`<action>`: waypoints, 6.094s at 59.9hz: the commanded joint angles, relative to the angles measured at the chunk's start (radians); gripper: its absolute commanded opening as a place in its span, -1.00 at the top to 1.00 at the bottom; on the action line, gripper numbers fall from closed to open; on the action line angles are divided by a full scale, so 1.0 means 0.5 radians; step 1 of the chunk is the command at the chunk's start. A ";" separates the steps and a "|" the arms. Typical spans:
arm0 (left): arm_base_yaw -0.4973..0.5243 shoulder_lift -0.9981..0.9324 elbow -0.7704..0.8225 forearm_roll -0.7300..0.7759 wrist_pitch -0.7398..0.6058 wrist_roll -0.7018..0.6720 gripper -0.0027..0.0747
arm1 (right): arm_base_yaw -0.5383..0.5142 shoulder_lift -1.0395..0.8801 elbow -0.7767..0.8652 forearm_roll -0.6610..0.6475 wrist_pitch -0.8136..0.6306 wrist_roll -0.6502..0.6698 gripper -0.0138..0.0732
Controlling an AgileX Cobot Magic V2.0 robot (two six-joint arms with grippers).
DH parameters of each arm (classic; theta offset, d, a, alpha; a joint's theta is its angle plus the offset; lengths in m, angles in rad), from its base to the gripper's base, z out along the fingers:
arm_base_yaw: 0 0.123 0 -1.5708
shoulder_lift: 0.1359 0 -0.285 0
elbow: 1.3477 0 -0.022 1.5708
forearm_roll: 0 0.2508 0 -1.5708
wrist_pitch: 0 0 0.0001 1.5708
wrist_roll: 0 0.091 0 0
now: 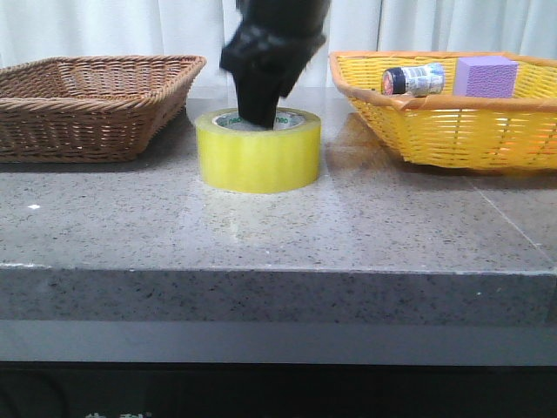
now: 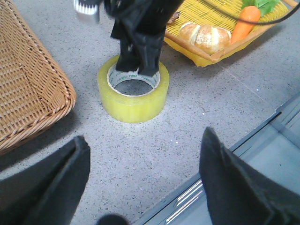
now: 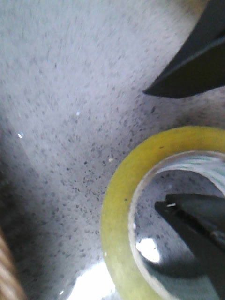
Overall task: Transfer tape with both arms
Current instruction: 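Carry the tape toward the brown basket and set it on the table, then lower the left gripper onto the tape roll and grip its rim, then lift the tape roll with the left gripper over the brown basket, then lower the tape into the brown basket and open the left gripper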
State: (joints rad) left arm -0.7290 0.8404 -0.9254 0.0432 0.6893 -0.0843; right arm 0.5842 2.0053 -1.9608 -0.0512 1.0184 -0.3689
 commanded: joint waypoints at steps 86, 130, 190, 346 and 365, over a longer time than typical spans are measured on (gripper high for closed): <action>-0.018 0.583 -0.486 0.027 0.064 0.627 -0.34 | -0.007 -2.236 1.849 0.397 -0.828 0.703 -0.26; 0.058 1.814 -1.553 -0.238 0.826 1.577 -0.34 | -0.007 -2.231 1.849 0.397 -0.822 0.703 -0.26; 0.146 2.040 -1.641 -0.370 0.780 1.539 0.49 | -0.007 -2.231 1.849 0.397 -0.822 0.703 -0.26; 0.691 1.216 -1.645 -0.525 0.852 0.602 -0.07 | -0.007 -2.231 1.849 0.397 -0.822 0.703 -0.26; 0.298 0.638 -0.885 -0.344 0.539 0.435 -0.07 | -0.007 -2.231 1.849 0.397 -0.822 0.703 -0.26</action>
State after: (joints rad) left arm -0.5419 1.2511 -1.4340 -0.1591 1.0609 0.1882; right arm 0.5842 0.9010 -1.0101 0.1357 0.6775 -0.0169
